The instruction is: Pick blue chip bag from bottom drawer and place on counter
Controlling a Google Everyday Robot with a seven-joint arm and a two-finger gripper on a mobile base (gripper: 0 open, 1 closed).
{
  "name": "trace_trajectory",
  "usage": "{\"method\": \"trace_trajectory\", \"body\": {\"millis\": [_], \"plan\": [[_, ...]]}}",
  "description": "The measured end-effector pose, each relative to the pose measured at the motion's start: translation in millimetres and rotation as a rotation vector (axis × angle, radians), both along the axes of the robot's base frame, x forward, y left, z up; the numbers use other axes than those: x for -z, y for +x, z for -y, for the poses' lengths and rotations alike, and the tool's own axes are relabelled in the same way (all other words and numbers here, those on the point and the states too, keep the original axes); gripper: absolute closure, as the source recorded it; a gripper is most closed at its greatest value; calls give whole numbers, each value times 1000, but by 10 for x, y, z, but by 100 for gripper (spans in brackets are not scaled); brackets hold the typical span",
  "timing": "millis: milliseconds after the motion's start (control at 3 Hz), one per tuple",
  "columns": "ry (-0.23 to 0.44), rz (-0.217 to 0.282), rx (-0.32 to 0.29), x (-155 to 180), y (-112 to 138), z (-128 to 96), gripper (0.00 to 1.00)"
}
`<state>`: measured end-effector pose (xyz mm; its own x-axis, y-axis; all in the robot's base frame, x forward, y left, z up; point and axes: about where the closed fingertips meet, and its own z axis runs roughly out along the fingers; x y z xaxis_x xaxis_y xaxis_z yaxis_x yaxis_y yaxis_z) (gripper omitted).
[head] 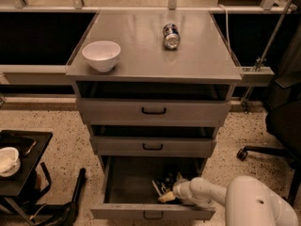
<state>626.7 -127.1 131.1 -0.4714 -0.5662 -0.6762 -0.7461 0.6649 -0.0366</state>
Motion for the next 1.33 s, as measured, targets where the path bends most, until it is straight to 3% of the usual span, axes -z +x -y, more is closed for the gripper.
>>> {"method": "trace_trajectory", "body": {"millis": [667, 1333], "plan": [[3, 0, -1, 1, 14, 1, 41], [2, 9, -3, -47, -26, -14, 89]]}}
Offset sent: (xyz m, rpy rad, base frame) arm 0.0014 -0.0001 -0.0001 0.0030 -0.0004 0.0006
